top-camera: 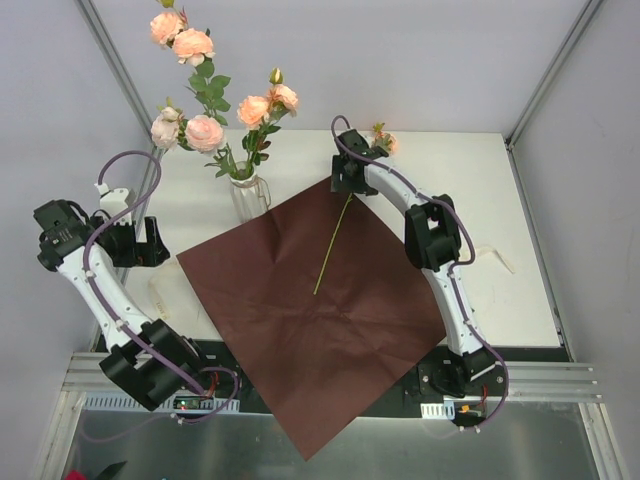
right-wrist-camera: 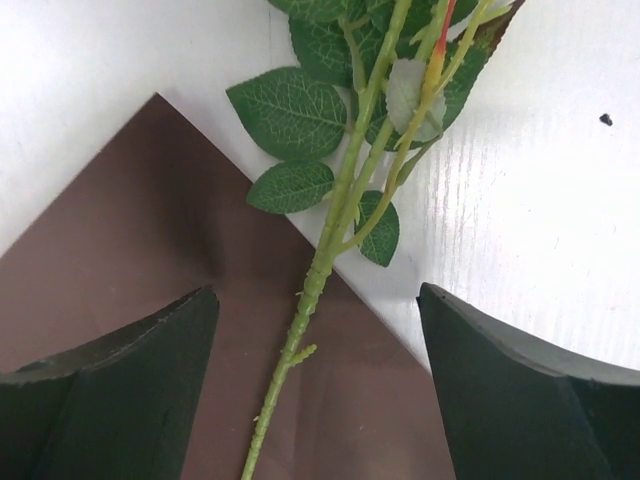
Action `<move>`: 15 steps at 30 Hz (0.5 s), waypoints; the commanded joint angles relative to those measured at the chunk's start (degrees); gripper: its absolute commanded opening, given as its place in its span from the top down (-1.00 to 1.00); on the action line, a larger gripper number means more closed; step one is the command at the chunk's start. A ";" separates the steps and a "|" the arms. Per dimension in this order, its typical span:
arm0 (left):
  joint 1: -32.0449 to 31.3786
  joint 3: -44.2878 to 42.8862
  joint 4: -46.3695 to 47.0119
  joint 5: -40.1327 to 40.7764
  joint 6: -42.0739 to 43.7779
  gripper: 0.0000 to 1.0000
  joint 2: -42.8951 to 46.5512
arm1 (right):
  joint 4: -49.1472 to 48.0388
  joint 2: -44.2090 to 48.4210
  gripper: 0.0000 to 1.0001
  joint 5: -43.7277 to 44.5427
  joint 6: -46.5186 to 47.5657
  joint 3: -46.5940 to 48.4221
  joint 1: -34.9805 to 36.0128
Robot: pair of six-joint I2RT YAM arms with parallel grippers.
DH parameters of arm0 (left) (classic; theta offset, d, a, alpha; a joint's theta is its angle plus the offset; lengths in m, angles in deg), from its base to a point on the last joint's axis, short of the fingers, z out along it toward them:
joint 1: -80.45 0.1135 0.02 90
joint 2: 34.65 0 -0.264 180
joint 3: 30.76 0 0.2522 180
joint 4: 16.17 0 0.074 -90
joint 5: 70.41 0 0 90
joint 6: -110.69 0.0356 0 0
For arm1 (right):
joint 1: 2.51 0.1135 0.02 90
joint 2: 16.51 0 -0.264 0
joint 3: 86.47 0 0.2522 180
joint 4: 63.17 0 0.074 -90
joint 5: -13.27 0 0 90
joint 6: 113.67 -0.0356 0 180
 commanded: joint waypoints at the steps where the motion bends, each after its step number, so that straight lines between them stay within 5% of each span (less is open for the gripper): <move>1: 1.53 -0.53 -1.86 -4.68 2.58 -0.98 -2.65 | 4.30 -0.61 -0.63 2.72 2.33 3.08 0.76; 5: 1.98 -0.62 -1.86 -5.04 3.02 -0.98 -2.48 | 4.30 -0.35 -0.39 2.90 3.21 2.90 0.67; 7: 1.89 -0.71 -1.86 -5.04 3.20 -0.98 -1.96 | 4.21 -0.43 -0.03 2.64 3.21 2.73 0.49; 15: 1.89 -1.15 -2.39 -5.39 3.72 -0.98 -0.99 | 3.59 0.27 0.19 2.11 3.91 1.15 0.32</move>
